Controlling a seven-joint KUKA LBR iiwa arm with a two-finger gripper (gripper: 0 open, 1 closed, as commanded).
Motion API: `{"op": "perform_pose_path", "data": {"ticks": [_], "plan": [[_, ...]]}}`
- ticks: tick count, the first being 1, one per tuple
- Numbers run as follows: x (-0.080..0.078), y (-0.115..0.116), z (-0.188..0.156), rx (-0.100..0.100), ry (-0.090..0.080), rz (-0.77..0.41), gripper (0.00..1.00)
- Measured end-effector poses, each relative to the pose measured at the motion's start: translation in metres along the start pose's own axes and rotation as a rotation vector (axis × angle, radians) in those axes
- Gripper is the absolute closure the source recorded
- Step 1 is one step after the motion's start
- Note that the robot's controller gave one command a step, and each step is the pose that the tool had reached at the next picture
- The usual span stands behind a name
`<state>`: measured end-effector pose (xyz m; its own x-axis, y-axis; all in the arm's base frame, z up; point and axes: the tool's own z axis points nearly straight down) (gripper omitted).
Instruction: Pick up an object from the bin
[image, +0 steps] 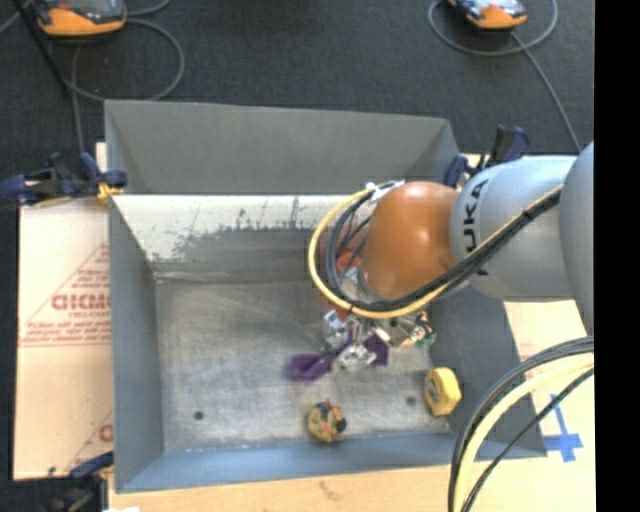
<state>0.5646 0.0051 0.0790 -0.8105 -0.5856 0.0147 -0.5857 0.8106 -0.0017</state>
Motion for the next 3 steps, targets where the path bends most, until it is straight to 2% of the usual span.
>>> {"op": "perform_pose_path", "data": {"ticks": [1,2,3], "plan": [[0.0,0.0,-0.002,0.0,-0.001,0.001,1.0],[0.001,0.0,-0.009,0.001,-0.012,0.003,1.0],[0.001,0.002,-0.024,-0.004,-0.011,0.003,1.0]]}}
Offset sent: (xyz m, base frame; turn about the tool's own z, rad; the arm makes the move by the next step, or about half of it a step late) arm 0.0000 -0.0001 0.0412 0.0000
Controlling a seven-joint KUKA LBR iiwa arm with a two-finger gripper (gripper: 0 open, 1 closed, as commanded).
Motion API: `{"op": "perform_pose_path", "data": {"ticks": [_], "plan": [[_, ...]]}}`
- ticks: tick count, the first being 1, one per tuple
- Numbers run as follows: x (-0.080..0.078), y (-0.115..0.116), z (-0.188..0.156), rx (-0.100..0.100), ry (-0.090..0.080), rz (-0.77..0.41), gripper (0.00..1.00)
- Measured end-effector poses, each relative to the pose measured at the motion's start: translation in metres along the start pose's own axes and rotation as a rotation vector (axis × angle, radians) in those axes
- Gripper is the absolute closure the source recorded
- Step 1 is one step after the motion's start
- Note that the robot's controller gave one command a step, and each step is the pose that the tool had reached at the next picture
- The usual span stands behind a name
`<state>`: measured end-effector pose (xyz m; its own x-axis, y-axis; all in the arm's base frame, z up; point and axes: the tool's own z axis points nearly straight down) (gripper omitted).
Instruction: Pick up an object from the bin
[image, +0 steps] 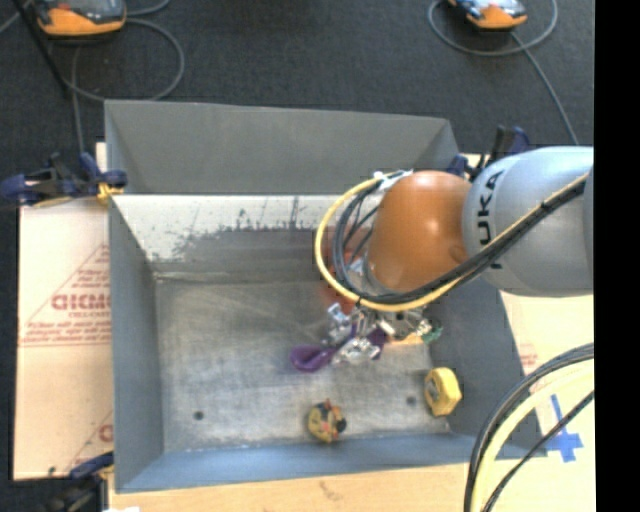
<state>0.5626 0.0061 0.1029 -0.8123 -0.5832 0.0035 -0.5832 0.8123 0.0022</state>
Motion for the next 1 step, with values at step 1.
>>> {"op": "perform_pose_path", "data": {"ticks": [1], "plan": [[-0.0005,-0.0001,-0.0233,0.001,-0.002,0.0,1.0]]}}
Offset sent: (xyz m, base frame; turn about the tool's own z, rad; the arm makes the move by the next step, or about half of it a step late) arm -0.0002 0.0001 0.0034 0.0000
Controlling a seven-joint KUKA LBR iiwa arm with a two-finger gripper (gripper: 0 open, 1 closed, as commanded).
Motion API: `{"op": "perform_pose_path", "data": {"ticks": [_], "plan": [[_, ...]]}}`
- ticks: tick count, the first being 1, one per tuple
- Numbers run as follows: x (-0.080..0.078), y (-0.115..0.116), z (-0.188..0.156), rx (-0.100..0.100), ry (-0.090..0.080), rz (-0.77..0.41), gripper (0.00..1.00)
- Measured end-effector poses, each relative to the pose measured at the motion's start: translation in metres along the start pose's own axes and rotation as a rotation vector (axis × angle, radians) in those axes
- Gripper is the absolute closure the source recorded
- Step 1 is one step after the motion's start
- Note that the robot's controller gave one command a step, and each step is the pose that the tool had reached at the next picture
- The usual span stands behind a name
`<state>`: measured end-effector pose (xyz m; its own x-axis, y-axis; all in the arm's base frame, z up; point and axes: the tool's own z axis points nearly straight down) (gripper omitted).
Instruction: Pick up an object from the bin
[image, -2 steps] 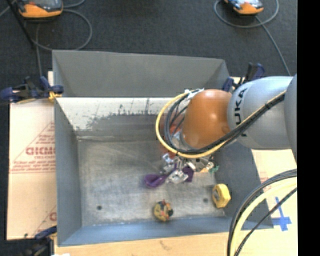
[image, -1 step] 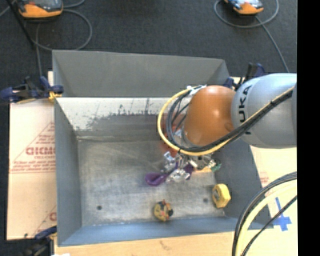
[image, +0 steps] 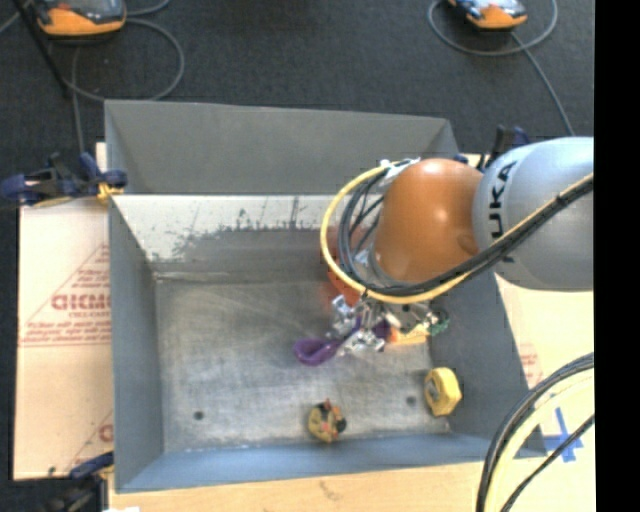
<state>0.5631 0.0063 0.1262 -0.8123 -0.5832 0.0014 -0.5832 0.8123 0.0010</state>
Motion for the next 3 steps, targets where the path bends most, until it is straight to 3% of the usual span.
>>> {"op": "perform_pose_path", "data": {"ticks": [3], "plan": [[-0.002,-0.002,-0.027,0.005,-0.007,0.003,1.0]]}}
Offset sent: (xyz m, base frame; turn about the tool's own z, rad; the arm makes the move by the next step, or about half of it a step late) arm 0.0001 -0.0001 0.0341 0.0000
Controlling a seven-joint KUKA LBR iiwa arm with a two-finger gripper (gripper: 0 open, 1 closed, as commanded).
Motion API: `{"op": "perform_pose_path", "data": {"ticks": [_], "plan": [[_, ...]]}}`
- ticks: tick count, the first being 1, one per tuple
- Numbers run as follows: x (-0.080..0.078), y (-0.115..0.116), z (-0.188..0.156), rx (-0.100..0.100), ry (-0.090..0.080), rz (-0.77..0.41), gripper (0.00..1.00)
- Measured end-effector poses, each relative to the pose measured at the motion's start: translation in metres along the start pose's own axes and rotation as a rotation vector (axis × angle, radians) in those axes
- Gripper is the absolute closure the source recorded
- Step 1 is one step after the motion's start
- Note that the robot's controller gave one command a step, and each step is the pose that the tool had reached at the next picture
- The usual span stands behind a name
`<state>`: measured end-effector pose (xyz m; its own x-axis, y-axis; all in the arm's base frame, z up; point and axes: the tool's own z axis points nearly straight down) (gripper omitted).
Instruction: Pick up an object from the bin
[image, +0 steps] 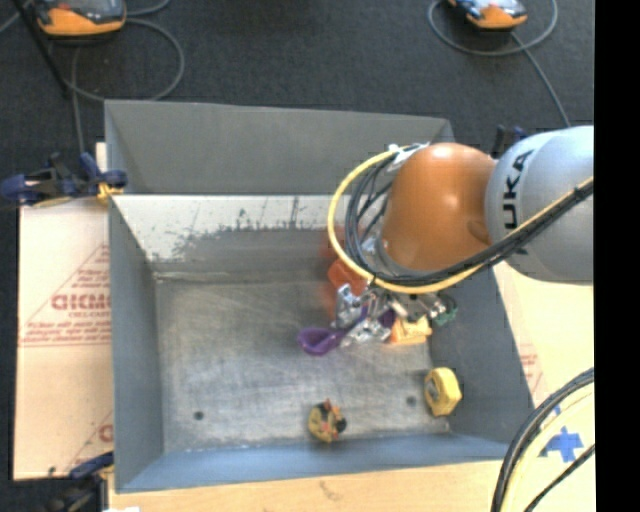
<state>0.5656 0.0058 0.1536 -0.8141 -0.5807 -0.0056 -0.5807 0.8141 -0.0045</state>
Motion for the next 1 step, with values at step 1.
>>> {"op": "perform_pose_path", "data": {"ticks": [1], "plan": [[0.0004,0.0,-0.0031,-0.002,0.003,0.001,1.0]]}}
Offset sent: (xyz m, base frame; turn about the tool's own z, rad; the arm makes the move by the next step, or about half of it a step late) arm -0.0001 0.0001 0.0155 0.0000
